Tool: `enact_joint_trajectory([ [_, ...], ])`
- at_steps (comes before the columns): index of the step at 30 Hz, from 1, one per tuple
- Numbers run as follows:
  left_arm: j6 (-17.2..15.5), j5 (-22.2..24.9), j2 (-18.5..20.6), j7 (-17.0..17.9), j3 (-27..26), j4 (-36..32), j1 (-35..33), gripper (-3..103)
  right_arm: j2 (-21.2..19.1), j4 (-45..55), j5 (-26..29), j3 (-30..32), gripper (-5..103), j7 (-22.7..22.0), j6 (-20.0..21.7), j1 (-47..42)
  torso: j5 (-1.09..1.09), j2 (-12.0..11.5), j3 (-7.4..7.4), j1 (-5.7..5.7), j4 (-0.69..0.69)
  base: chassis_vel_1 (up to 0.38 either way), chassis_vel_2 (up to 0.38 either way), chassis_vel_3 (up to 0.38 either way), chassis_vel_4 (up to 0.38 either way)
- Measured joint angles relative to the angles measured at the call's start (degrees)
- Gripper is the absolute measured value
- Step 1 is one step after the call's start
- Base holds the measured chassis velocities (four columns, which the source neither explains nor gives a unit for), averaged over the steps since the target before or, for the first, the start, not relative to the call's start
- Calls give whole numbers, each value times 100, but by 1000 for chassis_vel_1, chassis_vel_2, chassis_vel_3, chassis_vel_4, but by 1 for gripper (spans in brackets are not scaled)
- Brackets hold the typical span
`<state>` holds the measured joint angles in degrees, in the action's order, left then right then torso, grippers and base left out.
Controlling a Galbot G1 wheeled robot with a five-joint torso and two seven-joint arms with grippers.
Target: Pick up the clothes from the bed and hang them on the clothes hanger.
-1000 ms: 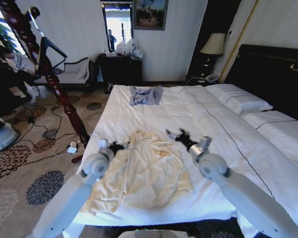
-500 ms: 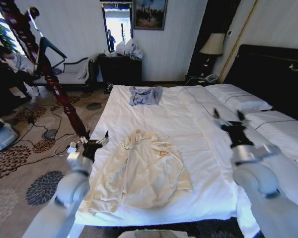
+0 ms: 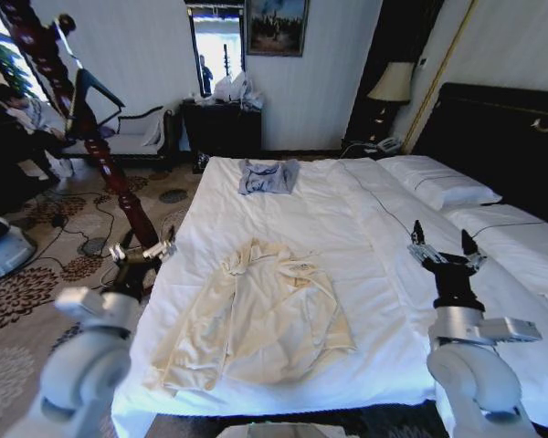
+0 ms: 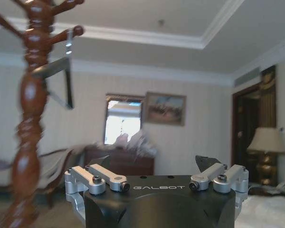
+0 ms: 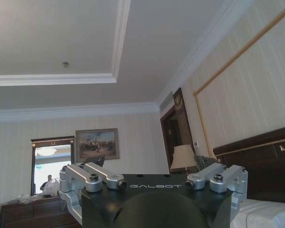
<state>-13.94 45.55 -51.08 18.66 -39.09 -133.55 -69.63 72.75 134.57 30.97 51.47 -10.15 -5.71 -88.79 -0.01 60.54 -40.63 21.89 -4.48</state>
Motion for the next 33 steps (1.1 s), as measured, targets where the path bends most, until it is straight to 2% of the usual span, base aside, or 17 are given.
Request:
enact_joint_trajectory([
  [2, 134, 369, 307, 71, 402, 573, 717, 100, 73, -39, -39, 0, 100, 0, -39, -45, -1, -1, -1, 1, 0, 0, 0, 0, 0],
  [3, 134, 369, 307, 71, 402, 573, 717, 100, 73, -39, -39, 0, 100, 0, -39, -45, -1, -1, -1, 1, 0, 0, 0, 0, 0],
  [5, 177, 729, 410, 137, 866, 1145, 1526, 100, 133, -129, -87, -2, 100, -1, -80, -92, -2, -1, -1, 0, 2, 0, 0, 0, 0],
  [7, 173, 1065, 486, 192, 1114, 1438, 2106, 100, 148, -236, -95, -63, 100, -4, -83, -47, -3, -1, -1, 1, -5, 0, 0, 0, 0],
  [8, 173, 1065, 486, 192, 1114, 1438, 2106, 100, 148, -236, -95, -63, 100, -4, -83, -47, -3, -1, -1, 1, -5, 0, 0, 0, 0],
  [10, 122, 1342, 832, 246, 1069, 1511, 2397, 100, 73, -485, -87, -376, 100, -24, -7, 238, 4, -1, -1, 1, -3, 0, 0, 0, 0],
  [11, 98, 1393, 1013, 259, 1061, 1586, 2532, 100, 27, -616, -88, -516, 100, -30, 23, 356, 7, -1, -1, 1, 14, 0, 0, 0, 0],
  [12, 64, 1453, 1123, 256, 1084, 1658, 2704, 100, 10, -699, -100, -574, 100, -33, 31, 393, 1, -1, -1, 1, 15, 0, 0, 0, 0],
  [14, 28, 1559, 1204, 235, 1130, 1728, 2901, 100, 5, -784, -119, -604, 100, -34, 29, 425, -4, -1, -1, 0, 12, 0, 0, 0, 0],
  [16, -46, 1743, 1313, 182, 1230, 1849, 3303, 100, 11, -921, -154, -623, 100, -36, 10, 481, 0, -1, 0, 0, 0, 0, 0, 0, 0],
  [17, -66, 1814, 1346, 146, 1288, 1911, 3504, 100, 20, -988, -166, -634, 100, -39, 3, 525, 0, -1, 0, -1, -1, 0, 0, 0, 0],
  [24, -136, 2161, 1466, 42, 1635, 2271, 4736, 100, 24, -1357, -208, -929, 100, -53, 2, 836, 0, -1, 0, 0, 3, 0, 0, 0, 0],
  [25, -136, 2161, 1466, 42, 1635, 2271, 4736, 100, 24, -1357, -208, -929, 100, -53, 2, 836, 0, -1, 0, 0, 3, 0, 0, 0, 0],
  [30, -427, 2345, 1691, 48, 1565, 2481, 5285, 100, -63, -1700, -192, -1132, 100, -123, -18, 1134, 1, -1, 0, -1, 3, 0, 0, 0, 0],
  [33, -553, 2443, 1944, -78, 1538, 2942, 5637, 100, -144, -1944, -167, -1254, 100, -134, -92, 1366, 1, -1, 0, -1, 5, 0, 0, 0, 0],
])
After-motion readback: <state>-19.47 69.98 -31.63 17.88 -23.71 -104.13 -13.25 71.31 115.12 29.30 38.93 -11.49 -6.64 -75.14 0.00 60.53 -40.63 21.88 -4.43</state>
